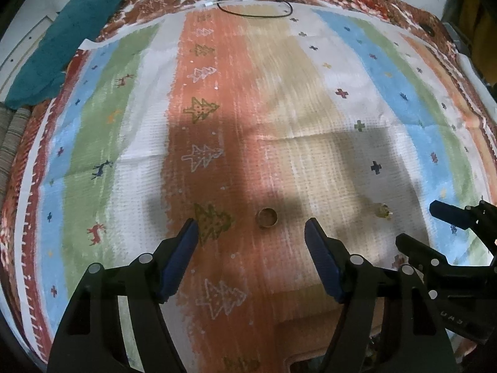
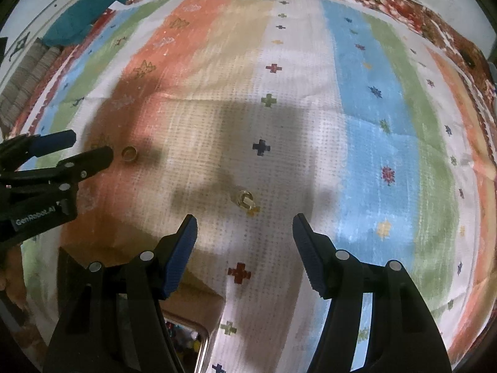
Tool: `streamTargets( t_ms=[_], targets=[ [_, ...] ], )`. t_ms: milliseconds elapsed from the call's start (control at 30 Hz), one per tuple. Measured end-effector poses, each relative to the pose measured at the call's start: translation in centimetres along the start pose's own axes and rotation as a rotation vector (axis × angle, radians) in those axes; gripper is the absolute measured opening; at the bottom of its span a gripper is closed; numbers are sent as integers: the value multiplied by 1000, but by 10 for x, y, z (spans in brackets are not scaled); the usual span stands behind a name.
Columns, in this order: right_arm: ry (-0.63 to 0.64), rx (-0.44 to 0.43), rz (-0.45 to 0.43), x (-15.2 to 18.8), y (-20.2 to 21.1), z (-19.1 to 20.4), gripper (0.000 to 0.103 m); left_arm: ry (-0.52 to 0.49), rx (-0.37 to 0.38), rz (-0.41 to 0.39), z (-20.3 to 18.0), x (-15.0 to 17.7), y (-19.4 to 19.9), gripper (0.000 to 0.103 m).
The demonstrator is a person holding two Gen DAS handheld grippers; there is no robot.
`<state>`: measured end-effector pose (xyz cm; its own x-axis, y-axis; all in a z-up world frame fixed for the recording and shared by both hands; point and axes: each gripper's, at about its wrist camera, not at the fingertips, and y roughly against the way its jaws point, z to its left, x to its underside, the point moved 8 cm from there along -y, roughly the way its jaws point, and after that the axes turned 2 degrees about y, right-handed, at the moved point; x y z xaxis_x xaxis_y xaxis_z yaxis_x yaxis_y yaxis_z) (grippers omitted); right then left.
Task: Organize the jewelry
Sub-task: 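Move both tools toward the two small gold rings on the cloth, then close the left tool on one gold ring while the right tool grasps the other ring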
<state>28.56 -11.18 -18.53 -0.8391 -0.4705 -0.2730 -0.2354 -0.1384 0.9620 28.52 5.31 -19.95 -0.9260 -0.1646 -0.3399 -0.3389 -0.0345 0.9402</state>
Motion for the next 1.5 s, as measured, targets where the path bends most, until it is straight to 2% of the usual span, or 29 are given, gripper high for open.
streamTargets(
  t_ms=[233, 433, 700, 900, 1000, 1100, 1167, 1267, 1367, 1500],
  targets=[
    [2, 3, 31, -2, -17, -1, 63, -8, -4, 30, 2, -2, -16, 65],
    [-12, -14, 43, -7, -25, -1, 57, -16, -1, 42, 0, -3, -23, 64],
    [-12, -11, 65, -12, -37, -1, 46, -34, -6, 64, -6, -4, -34, 55],
    [-15, -4, 73, -16, -45, -3, 38, -49, -5, 70, -9, -7, -38, 46],
    [-6, -1, 72, -17, -47, -1, 33, -51, -5, 84, -10, -6, -43, 32],
    [9, 4, 73, -17, -48, 3, 28, -55, 9, 91, -14, -5, -47, 28],
    [12, 2, 74, -18, -48, 4, 23, -70, -7, 94, -16, -4, -49, 17],
    [10, 0, 73, -18, -49, 3, 18, -84, -24, 88, -16, -3, -50, 13],
    [11, -1, 71, -17, -48, 3, 18, -76, -19, 85, -14, -2, -48, 8],
    [15, 0, 65, -17, -46, 4, 17, -63, 7, 79, -14, -3, -44, 8]
  ],
)
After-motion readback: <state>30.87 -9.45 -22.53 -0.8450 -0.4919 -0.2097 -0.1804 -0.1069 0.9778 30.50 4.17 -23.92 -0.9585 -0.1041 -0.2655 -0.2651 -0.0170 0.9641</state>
